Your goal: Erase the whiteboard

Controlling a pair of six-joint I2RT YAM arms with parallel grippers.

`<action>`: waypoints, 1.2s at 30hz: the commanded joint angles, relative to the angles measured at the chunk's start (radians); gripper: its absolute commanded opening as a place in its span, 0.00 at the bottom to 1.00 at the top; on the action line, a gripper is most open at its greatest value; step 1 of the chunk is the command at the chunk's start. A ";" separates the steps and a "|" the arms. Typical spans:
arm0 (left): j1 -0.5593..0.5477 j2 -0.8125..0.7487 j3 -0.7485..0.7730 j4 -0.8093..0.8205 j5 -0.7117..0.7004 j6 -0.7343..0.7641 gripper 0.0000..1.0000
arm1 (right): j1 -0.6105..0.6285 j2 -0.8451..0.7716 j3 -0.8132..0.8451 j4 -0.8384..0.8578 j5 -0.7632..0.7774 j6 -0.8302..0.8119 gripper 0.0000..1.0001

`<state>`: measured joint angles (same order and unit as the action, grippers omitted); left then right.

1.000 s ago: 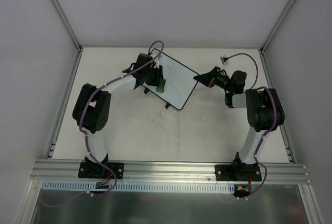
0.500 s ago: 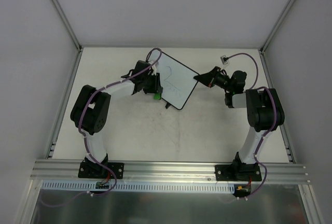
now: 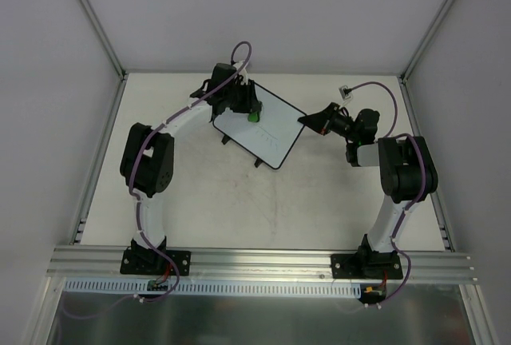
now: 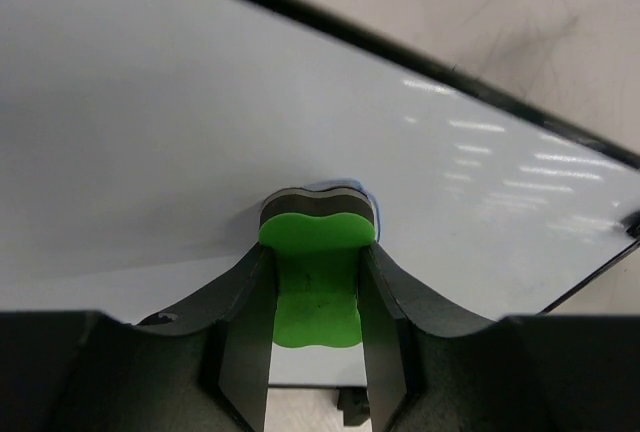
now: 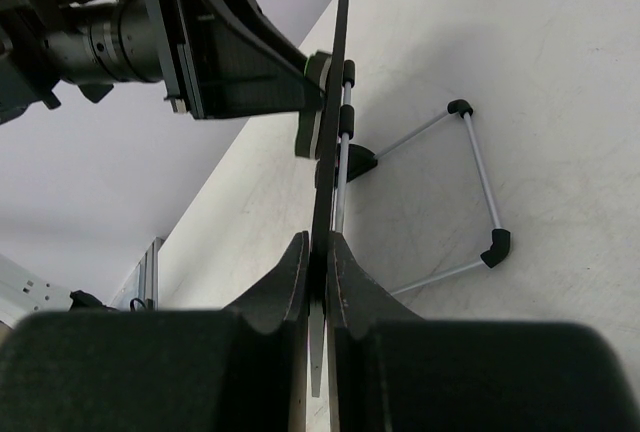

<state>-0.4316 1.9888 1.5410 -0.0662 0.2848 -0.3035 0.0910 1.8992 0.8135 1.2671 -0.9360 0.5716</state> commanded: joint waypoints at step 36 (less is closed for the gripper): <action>-0.022 -0.014 -0.062 -0.103 0.088 0.032 0.00 | 0.042 -0.049 0.006 0.265 -0.121 -0.013 0.00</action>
<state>-0.4175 2.0048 1.5566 -0.1425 0.3614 -0.2951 0.0959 1.8992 0.8131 1.2484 -0.9298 0.5793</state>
